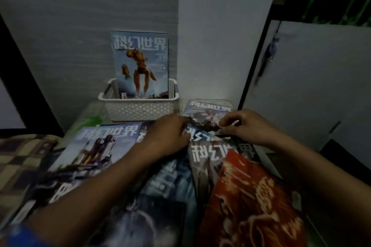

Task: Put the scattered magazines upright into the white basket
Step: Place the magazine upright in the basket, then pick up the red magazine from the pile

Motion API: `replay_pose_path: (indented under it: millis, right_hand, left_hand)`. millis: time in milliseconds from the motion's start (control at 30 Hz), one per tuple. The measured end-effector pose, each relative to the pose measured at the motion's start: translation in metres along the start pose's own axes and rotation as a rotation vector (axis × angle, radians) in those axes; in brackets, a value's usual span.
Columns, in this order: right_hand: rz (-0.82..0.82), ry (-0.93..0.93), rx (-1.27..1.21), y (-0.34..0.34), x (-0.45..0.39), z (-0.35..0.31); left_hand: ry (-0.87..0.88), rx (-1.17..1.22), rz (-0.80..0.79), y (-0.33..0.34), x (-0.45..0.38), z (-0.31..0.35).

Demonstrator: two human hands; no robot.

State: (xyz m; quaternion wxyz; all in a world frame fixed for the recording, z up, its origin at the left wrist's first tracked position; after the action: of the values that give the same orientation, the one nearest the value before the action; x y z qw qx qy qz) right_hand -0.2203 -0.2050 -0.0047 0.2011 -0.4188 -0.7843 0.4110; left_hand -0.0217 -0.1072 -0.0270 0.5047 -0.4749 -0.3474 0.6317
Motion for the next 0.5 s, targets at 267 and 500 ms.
replay_pose_path:
  millis: [267, 500]
  right_hand:
    - [-0.381, 0.377, 0.444, -0.009, 0.087, 0.049]
    - [-0.176, 0.426, 0.357, -0.022, 0.090, 0.059]
  left_hand:
    - [0.139, -0.025, -0.034, 0.015, 0.048, 0.036]
    - [0.242, 0.011, -0.012, 0.022, 0.059, 0.041]
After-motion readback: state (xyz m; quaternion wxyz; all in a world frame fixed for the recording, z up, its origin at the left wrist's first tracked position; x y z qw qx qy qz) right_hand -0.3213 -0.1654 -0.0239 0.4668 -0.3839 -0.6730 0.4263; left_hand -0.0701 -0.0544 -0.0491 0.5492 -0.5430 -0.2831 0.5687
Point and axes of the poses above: each hand's wrist, its own x-axis away from the middle knuckle, its own y-axis out of the palm, z = x × y, the point moved 2 cm from there along -x, towards the middle knuckle, and after that the axes turned 4 degrees about y, right-handed, at the moved point
